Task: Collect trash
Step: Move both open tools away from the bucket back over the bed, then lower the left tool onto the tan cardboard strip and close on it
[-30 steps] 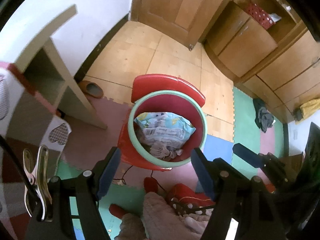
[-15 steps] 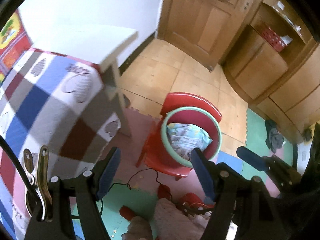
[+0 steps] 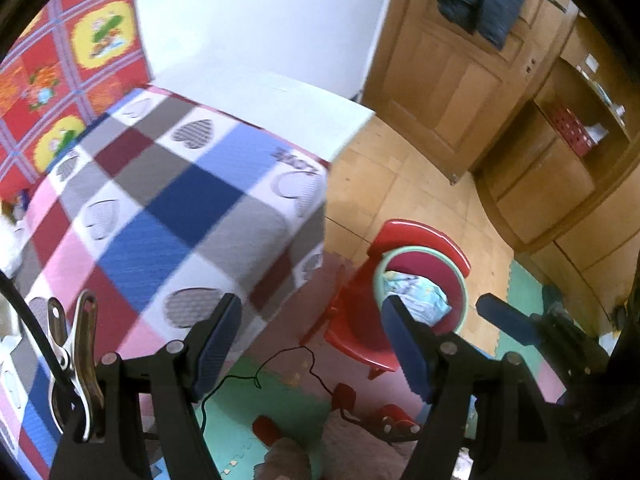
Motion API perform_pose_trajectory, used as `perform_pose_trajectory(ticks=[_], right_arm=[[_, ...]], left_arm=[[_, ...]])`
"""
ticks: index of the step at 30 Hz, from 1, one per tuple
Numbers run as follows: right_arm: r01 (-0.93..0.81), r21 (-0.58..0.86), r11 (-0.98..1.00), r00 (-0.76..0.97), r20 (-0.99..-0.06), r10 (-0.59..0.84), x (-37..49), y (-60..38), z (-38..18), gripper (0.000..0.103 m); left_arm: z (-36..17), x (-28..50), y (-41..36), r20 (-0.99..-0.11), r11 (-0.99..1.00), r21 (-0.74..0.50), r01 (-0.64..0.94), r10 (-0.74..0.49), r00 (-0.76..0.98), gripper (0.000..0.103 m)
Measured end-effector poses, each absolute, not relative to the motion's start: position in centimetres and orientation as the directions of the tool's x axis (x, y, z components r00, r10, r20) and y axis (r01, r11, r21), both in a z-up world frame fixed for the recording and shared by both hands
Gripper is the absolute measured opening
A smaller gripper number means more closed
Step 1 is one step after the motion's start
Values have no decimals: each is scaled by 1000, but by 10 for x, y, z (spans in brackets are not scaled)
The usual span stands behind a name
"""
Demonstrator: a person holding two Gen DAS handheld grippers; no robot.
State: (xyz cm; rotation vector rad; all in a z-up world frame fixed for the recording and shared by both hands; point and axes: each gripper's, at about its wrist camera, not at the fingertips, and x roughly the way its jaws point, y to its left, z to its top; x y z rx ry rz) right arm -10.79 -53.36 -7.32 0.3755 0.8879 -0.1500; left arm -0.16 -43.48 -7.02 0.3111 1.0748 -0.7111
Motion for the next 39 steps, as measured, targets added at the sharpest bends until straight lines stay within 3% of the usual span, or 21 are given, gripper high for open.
perform_pose_trajectory(ticks=[21,37,39], right_arm=[[57,254,965,677,-721,149,-27,-419,-31,53],[-171,272,947,650,-691,315,70,-390,-15,53],[-195,280,940,641,-689,339,85,-391,-17,53]], left_arm=[[-24,53,-282,-844,853,-88,515,-338,416,75],[-14,129,-216,-843,952,-134,275,-255,473,73],[-14,142,-213,-844,960,-142,243,-246,477,68]])
